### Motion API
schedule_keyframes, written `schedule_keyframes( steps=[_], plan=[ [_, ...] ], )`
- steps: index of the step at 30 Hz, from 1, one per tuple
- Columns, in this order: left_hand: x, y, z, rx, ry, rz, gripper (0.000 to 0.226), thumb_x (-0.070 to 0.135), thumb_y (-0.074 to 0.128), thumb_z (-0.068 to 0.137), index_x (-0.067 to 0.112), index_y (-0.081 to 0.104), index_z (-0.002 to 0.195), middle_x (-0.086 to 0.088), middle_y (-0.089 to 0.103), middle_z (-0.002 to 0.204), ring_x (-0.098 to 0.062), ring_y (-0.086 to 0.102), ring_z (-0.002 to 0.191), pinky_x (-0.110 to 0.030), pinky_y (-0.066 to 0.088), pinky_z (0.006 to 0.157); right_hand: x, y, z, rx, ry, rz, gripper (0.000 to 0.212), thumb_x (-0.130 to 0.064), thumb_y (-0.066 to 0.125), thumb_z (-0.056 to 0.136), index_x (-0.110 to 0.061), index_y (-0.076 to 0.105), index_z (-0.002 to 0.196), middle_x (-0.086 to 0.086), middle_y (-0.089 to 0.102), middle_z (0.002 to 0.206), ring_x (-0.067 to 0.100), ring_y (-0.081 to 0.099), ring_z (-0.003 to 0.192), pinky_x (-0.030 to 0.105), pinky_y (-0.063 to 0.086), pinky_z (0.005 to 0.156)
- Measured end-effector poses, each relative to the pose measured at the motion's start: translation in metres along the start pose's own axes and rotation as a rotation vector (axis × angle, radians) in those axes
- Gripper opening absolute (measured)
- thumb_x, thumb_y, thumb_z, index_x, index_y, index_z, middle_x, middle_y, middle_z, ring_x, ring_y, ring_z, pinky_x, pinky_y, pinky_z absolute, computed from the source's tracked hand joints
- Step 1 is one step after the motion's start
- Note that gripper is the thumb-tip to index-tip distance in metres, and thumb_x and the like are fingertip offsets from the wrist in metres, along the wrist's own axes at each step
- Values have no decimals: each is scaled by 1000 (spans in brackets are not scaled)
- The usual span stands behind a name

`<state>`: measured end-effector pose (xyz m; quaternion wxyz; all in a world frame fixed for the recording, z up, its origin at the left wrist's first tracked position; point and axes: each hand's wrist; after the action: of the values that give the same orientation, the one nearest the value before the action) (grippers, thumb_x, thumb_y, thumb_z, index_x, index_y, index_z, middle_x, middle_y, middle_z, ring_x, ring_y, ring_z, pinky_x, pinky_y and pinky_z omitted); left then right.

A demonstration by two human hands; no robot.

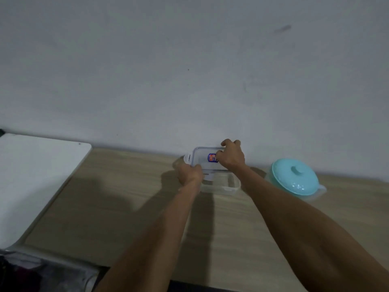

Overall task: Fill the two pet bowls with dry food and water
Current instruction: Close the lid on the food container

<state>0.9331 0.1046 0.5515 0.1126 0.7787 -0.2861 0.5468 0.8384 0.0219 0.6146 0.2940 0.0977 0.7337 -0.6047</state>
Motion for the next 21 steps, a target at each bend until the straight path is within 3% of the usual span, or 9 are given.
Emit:
schedule_keyframes(
  steps=[6, 10, 16, 21],
  plan=[
    [-16, 15, -39, 8, -35, 94, 39, 11, 68, 73, 15, 63, 112, -15, 71, 101, -37, 71, 90, -48, 59, 81, 44, 1, -17, -30, 22, 59, 43, -18, 57, 87, -9, 53, 129, 14, 41, 131, 37, 59, 108, 47, 48, 98],
    [-36, 20, -34, 30, -9, 119, 53, 22, 63, 62, 21, 62, 115, -14, 71, 103, -37, 70, 90, -49, 60, 80, 57, 8, -24, -19, 3, 93, 43, -15, 57, 86, -8, 55, 129, 15, 44, 132, 38, 58, 110, 43, 47, 98],
    [-59, 27, -17, 52, -6, 132, 57, 27, 62, 54, 21, 64, 111, -9, 73, 94, -35, 73, 79, -48, 61, 73, 68, 14, -24, -24, -27, 108, 43, -14, 56, 91, -7, 53, 133, 15, 46, 136, 35, 57, 115, 40, 47, 98],
    [-65, 30, -8, 61, 0, 149, 60, 28, 66, 55, 20, 65, 114, -10, 73, 99, -35, 72, 82, -48, 61, 73, 74, 13, -19, -44, -77, 106, 46, -14, 57, 92, -6, 51, 137, 16, 46, 139, 33, 53, 122, 37, 41, 101]
  ],
)
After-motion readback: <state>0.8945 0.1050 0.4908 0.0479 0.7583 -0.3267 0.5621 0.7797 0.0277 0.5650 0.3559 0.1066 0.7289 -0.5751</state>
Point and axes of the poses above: each hand's wrist, its own z-axis towards the middle knuckle, its own y-axis out of the palm, x = y × z
